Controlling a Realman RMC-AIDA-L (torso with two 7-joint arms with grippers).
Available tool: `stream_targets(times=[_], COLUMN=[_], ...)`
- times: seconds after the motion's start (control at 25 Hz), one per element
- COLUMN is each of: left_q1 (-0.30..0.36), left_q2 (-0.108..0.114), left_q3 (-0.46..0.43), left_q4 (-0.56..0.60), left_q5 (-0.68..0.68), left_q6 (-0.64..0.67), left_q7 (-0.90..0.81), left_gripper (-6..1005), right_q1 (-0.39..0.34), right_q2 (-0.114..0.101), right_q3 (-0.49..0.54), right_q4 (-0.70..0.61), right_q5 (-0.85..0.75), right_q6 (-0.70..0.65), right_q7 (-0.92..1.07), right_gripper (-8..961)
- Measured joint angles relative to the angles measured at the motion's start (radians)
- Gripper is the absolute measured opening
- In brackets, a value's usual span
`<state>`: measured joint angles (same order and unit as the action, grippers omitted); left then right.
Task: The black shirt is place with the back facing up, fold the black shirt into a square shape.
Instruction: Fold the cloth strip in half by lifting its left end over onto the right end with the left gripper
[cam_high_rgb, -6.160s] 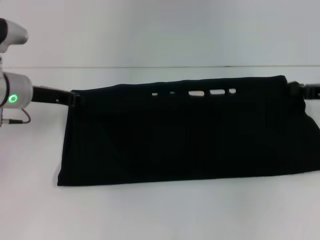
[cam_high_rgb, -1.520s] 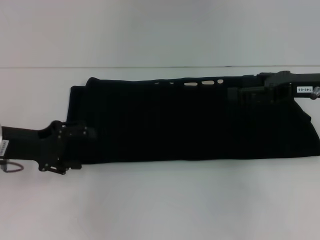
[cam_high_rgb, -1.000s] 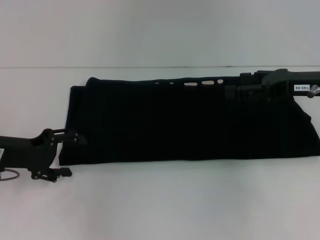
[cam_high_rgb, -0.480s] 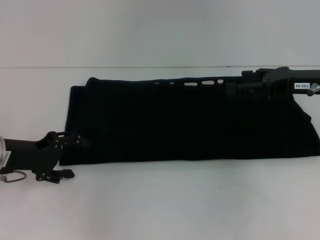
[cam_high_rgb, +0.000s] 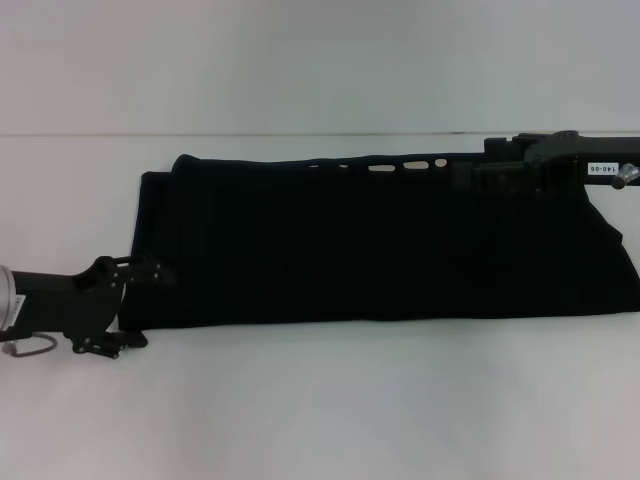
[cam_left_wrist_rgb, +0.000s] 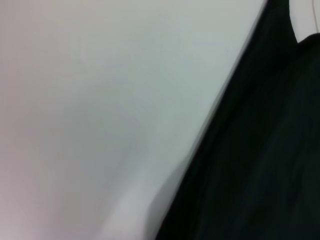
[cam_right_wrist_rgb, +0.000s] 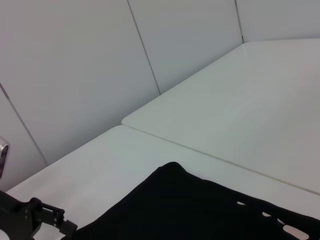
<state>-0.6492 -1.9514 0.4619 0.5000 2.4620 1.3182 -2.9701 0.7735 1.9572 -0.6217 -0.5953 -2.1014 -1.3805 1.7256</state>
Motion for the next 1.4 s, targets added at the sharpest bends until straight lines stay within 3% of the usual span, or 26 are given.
stream_targets(times=[1.4], left_q1=[-0.012], left_q2=[0.007], left_q3=[0.002], left_q4=[0.005], left_q5=[0.018], left_q6=[-0.064], left_q7=[0.018], left_gripper=[922], right_q1=[0.001], right_q2=[0.000], right_q3=[0.000], right_q4=[-0.013], right_q5=[0.009], right_q6=[-0.002], right_q7=[0.004], right_gripper=[916])
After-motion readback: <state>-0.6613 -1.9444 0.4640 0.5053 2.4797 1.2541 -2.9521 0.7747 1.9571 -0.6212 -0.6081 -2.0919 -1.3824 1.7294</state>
